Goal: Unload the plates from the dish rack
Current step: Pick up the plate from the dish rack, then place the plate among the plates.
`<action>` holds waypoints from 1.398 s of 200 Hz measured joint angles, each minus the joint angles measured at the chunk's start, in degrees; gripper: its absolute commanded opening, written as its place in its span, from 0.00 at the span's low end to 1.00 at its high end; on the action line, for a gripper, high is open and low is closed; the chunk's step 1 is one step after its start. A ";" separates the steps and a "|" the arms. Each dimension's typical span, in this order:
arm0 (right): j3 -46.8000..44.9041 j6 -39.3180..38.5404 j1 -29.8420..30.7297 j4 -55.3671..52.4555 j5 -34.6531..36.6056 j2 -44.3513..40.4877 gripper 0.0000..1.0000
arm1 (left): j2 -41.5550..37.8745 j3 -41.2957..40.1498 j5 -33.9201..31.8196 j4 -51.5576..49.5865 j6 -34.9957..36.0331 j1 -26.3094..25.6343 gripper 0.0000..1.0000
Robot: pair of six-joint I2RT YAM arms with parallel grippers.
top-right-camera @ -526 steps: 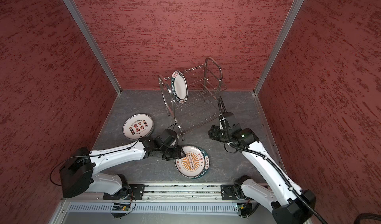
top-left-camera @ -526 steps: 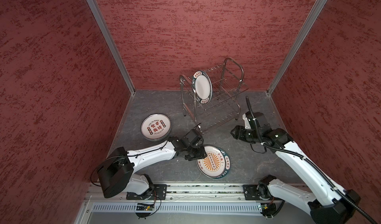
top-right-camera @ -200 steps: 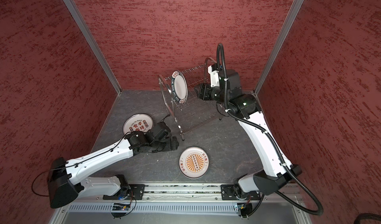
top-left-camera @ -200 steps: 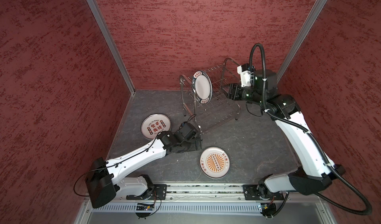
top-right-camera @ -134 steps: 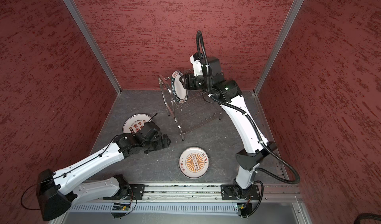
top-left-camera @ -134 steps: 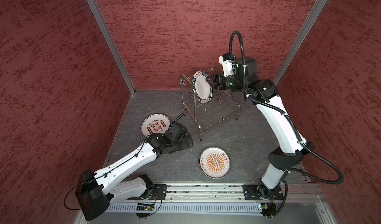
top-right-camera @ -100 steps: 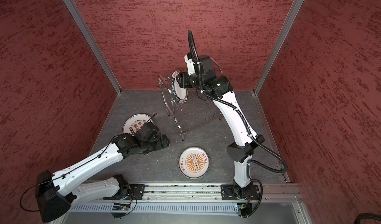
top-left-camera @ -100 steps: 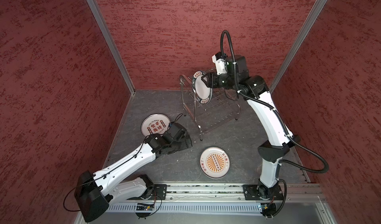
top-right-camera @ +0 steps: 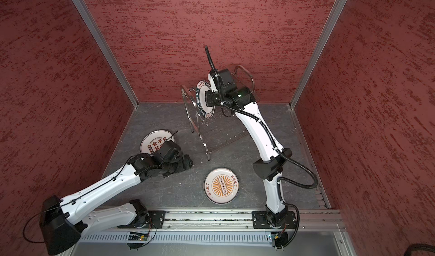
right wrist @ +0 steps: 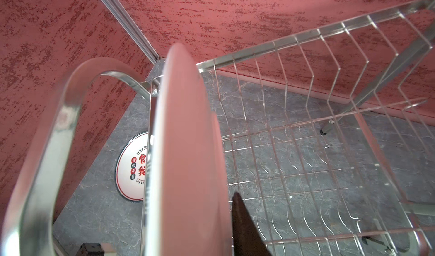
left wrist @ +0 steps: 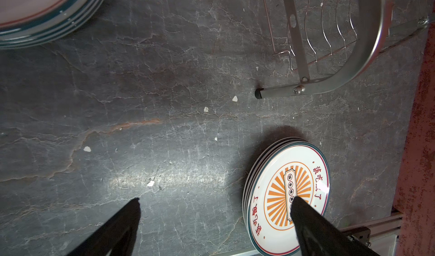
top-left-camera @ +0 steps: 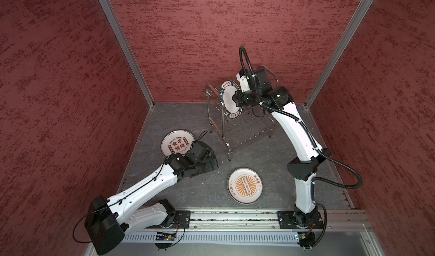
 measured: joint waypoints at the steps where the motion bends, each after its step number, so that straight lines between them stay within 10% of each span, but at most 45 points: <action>1: -0.02 -0.02 0.02 0.02 0.04 0.00 0.14 | 0.00 -0.02 0.00 0.02 0.00 0.00 0.99; 199: -3.34 -2.27 0.44 5.31 19.87 -9.35 0.00 | 3.10 -1.25 2.82 3.65 1.36 1.38 0.99; 279: -29.20 3.89 0.42 5.53 19.85 -37.40 0.00 | 0.96 -1.20 4.81 7.04 2.05 -0.17 0.99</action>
